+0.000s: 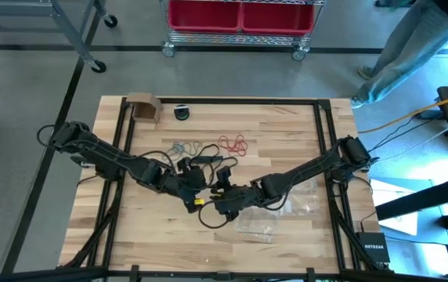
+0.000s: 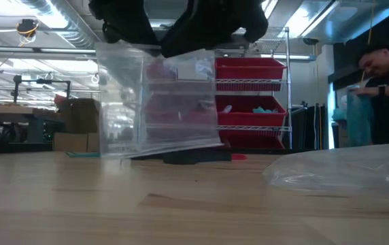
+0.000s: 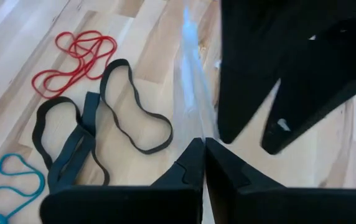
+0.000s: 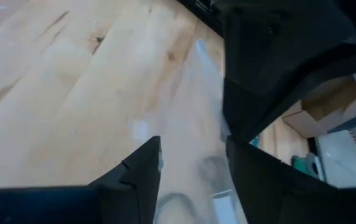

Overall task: Sort rubber bands
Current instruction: Put the black rubber band into the transparent zip bag

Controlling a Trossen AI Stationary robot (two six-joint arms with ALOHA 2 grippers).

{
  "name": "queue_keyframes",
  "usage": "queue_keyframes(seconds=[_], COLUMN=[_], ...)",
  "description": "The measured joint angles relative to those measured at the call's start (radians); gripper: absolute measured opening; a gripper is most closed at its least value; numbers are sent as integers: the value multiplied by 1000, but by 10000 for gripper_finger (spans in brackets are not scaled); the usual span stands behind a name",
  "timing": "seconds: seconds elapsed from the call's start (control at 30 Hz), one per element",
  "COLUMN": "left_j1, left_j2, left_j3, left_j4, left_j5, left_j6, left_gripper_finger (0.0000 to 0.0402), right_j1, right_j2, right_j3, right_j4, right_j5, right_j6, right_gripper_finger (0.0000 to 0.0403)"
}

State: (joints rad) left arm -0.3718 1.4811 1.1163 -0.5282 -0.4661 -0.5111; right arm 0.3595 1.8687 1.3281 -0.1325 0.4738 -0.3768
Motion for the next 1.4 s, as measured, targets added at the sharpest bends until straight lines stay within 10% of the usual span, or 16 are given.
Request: queue_keyframes(seconds=[0.83, 1.4], left_j1=[-11, -10], left_j2=[0, -2], left_j3=[0, 0], left_j4=[-3, -10], left_j5=[6, 8], left_j6=[13, 13], left_gripper_finger=[0, 0], right_j1=[-27, -27], right_j2=[50, 82], right_j3=[0, 24], right_j4=[-9, 18], right_j5=[-84, 110], right_j6=[2, -174], right_gripper_finger=[175, 175])
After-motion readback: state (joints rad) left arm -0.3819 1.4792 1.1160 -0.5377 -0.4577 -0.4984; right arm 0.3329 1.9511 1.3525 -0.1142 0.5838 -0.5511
